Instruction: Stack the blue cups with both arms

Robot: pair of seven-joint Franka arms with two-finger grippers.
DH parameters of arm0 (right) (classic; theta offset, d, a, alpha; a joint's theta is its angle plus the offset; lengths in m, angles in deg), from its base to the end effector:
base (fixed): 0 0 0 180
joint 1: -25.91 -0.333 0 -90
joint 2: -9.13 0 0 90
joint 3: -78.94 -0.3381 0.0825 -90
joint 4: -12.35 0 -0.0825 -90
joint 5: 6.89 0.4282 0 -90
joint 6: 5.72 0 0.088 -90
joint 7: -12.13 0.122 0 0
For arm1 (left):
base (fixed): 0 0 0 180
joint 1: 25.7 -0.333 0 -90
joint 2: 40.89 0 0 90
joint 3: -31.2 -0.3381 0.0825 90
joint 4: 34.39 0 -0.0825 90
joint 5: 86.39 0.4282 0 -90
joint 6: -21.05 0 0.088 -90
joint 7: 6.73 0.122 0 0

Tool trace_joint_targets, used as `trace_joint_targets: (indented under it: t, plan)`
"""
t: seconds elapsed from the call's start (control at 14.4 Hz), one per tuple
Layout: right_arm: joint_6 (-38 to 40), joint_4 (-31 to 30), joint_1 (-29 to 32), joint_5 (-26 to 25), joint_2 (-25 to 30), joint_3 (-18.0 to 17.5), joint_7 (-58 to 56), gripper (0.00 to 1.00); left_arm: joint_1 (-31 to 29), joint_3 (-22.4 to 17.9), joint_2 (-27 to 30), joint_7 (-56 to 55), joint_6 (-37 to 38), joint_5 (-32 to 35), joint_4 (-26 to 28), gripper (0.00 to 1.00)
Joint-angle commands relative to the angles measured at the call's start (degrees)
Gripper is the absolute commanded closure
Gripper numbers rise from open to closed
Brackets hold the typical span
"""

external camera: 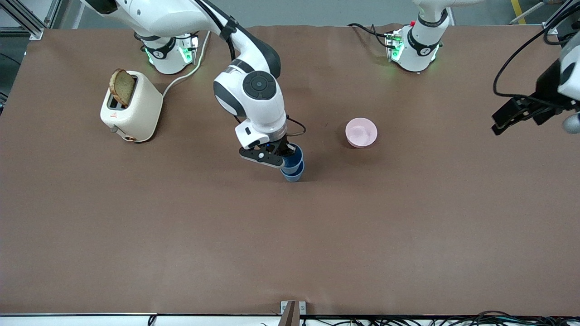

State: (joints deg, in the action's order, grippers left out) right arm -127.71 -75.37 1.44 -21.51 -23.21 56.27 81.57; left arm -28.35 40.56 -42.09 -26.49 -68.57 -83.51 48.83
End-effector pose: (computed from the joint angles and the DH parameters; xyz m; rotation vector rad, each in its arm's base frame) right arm 0.5553 0.5128 0.3379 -3.0389 0.4998 -0.0868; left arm 0.6030 -0.0635 0.6798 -3.0924 -0.3581 -0.1547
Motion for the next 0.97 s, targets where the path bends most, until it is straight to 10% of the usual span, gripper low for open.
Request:
trace_joint_targets:
  t: [0.0,0.42,0.62,0.9]
  plan:
    - [0.3,2.0,-0.2,-1.6,-1.6,-0.3,1.7,0.93,0.9,-1.9,2.9,4.7,2.5,-1.5,2.1,0.0]
    - [0.4,2.6,-0.2,-2.3,-2.2,-0.4,1.7,0.68,2.4,-3.6,7.3,8.2,2.6,-4.4,8.9,0.0]
    - [1.2,2.7,0.4,-1.8,-0.6,-0.4,1.7,0.0,2.3,-2.2,8.1,11.6,0.0,-4.1,11.7,0.0]
    - [8.5,2.3,8.4,-1.8,8.8,-0.4,-1.2,0.0,2.3,-2.0,9.1,12.6,-0.6,-3.6,13.3,0.0]
